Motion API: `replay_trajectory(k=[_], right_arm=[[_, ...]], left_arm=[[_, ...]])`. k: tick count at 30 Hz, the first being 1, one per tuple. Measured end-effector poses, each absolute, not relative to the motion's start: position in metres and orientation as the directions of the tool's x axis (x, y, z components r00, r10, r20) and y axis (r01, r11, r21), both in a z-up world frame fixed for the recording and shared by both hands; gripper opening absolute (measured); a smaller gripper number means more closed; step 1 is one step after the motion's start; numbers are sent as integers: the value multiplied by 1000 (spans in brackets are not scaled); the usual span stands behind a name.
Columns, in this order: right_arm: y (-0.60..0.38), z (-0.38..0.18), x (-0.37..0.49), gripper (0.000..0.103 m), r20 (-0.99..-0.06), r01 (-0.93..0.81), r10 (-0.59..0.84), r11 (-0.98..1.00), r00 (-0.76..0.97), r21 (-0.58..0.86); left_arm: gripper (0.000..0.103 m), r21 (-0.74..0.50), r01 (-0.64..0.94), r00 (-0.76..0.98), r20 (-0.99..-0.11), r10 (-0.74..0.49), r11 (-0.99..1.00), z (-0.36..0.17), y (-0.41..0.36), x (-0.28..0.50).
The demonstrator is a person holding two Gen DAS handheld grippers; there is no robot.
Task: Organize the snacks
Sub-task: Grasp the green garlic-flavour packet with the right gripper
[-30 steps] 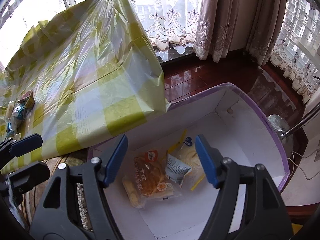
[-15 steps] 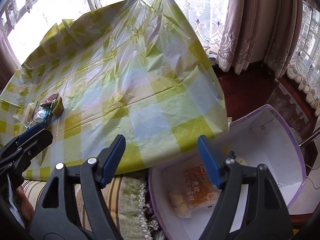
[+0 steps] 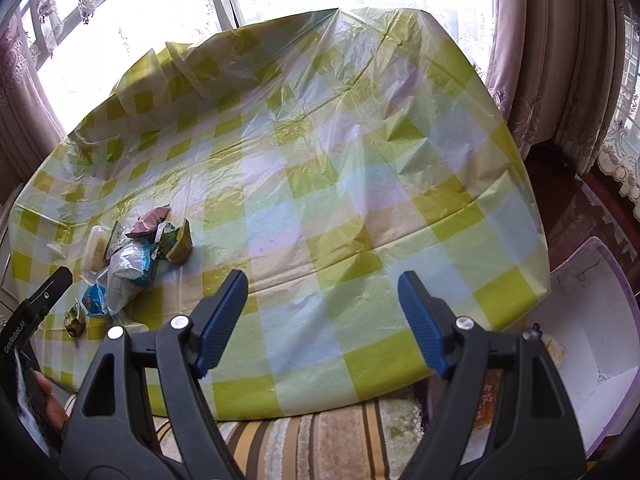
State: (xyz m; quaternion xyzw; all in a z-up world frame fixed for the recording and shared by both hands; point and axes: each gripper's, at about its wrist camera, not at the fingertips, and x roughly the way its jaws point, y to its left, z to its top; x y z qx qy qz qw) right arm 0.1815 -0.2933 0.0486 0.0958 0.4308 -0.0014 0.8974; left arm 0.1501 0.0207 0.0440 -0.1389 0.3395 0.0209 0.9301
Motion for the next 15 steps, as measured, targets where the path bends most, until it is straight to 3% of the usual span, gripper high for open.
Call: replay_trajectory(k=[5, 10, 15], right_arm=[[-263, 48, 192, 80, -765, 28, 114, 985, 634, 170], [-239, 44, 204, 81, -770, -12, 134, 987, 623, 162], [-221, 39, 214, 82, -777, -47, 150, 987, 611, 154]], left_arm=[[65, -201, -188, 734, -679, 1, 961, 30, 65, 147], [76, -144, -177, 699, -715, 21, 974, 23, 90, 140], [79, -54, -131, 658, -751, 46, 990, 15, 101, 140]])
